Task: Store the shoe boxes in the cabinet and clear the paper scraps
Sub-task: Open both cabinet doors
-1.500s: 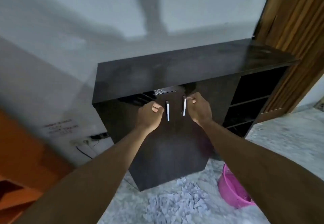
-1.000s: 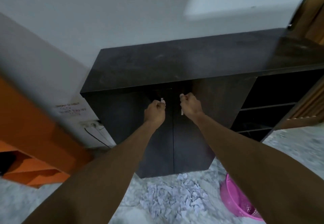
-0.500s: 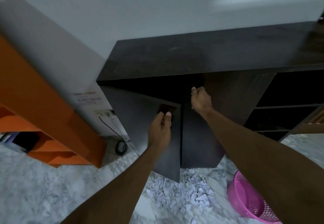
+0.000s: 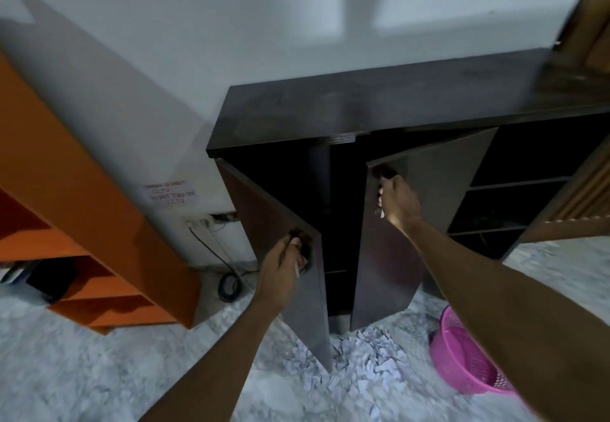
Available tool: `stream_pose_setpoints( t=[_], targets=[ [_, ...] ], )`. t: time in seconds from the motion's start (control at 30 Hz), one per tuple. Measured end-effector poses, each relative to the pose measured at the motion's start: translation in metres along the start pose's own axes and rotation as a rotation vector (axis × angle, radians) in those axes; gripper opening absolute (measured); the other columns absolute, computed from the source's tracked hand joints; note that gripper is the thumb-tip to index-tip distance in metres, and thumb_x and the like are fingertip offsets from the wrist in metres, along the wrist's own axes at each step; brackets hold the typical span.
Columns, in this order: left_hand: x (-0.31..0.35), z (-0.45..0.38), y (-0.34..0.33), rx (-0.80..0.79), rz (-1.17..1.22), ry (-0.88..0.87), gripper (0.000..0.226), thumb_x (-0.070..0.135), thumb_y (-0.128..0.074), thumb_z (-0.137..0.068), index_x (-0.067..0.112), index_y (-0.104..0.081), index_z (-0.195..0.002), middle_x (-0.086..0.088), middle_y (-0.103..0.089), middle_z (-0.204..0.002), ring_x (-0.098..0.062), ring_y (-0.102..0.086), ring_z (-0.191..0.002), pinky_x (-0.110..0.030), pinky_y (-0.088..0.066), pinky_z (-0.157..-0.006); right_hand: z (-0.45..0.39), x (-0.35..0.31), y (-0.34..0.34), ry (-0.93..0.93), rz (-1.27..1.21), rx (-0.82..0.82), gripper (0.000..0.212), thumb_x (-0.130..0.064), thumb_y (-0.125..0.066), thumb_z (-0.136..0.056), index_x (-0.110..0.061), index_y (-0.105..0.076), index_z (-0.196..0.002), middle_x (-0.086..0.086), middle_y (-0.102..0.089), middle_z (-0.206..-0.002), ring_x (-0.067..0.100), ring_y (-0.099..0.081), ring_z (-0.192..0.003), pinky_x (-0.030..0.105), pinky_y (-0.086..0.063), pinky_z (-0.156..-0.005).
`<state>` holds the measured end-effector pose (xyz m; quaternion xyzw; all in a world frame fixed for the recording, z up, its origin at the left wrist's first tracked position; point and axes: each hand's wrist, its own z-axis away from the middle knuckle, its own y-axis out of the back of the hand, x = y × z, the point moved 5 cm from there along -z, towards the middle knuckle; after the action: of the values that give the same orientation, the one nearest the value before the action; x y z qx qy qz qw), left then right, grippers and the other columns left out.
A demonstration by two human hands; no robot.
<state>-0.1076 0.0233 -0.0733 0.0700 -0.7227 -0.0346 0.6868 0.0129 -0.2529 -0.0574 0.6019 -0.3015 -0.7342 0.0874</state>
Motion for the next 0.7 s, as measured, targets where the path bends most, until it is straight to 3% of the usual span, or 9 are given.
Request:
stream_pose_setpoints(
  t=[0.1,0.23,0.33,0.43,0.5,0.57,0.7],
  targets=[
    [-0.004,0.004,0.015,-0.046,-0.010,0.029,0.026,0.034,-0.049,-0.105,0.019,-0.067,-0.092,-0.003,-0.060,-0.082,-0.015,-0.056,-0.080,-0.036,-0.042,-0.080,0.040,0.009,0.013,-0.021,-0.006,0.080,0.054,-0.051,-0.029,-0.095,-0.007,-0.056,-0.111,0.021,-0.069,-0.116,0.042,-0.063,-0.111,0.045,-0.046,-0.090],
    [-0.005,0.020,0.036,-0.027,0.082,0.054,0.030,0.030,-0.050,-0.105,0.004,-0.062,-0.095,-0.016,-0.055,-0.082,-0.023,-0.054,-0.076,-0.035,-0.043,-0.074,0.090,0.046,0.049,-0.016,-0.032,0.214,0.026,-0.028,-0.032,-0.111,-0.005,-0.044,-0.107,0.026,-0.059,-0.105,0.047,-0.058,-0.106,0.042,-0.032,-0.078],
    [0.000,0.036,0.055,0.009,0.071,0.029,0.026,0.016,-0.045,-0.108,0.011,-0.058,-0.086,-0.002,-0.057,-0.072,-0.002,-0.058,-0.062,-0.017,-0.045,-0.063,0.122,0.074,0.084,-0.105,-0.070,0.365,0.022,-0.031,-0.033,-0.112,-0.011,-0.039,-0.105,0.024,-0.056,-0.104,0.048,-0.058,-0.109,0.041,-0.031,-0.076],
    [-0.004,0.047,0.080,0.056,0.033,-0.028,0.030,0.017,-0.044,-0.109,0.025,-0.051,-0.080,0.004,-0.053,-0.074,0.008,-0.054,-0.057,-0.013,-0.043,-0.060,0.142,0.095,0.114,-0.211,-0.212,0.467,0.040,-0.041,-0.030,-0.111,-0.008,-0.049,-0.124,0.029,-0.056,-0.135,0.046,-0.052,-0.129,0.046,-0.040,-0.098],
    [-0.010,0.049,0.099,0.100,-0.028,-0.063,0.032,0.026,-0.047,-0.107,0.028,-0.047,-0.076,0.004,-0.049,-0.072,-0.001,-0.052,-0.061,-0.031,-0.041,-0.068,0.150,0.107,0.132,-0.273,-0.320,0.509,0.059,-0.053,-0.027,-0.108,-0.014,-0.047,-0.148,0.023,-0.046,-0.155,0.044,-0.044,-0.142,0.049,-0.035,-0.117],
    [-0.012,0.056,0.116,0.169,-0.069,-0.056,0.029,0.030,-0.048,-0.101,0.025,-0.046,-0.073,-0.001,-0.048,-0.068,-0.020,-0.049,-0.067,-0.039,-0.036,-0.070,0.156,0.118,0.148,-0.325,-0.402,0.543,0.072,-0.066,-0.026,-0.101,-0.021,-0.042,-0.156,0.016,-0.044,-0.160,0.041,-0.043,-0.145,0.052,-0.035,-0.121],
    [-0.009,0.073,0.145,0.274,-0.185,-0.046,0.019,0.012,-0.041,-0.106,0.013,-0.052,-0.090,-0.006,-0.057,-0.082,-0.024,-0.053,-0.081,-0.036,-0.037,-0.073,0.174,0.125,0.162,-0.371,-0.411,0.602,0.068,-0.057,-0.026,-0.106,-0.017,-0.026,-0.161,0.021,-0.037,-0.162,0.044,-0.038,-0.147,0.054,-0.032,-0.121]
  ],
)
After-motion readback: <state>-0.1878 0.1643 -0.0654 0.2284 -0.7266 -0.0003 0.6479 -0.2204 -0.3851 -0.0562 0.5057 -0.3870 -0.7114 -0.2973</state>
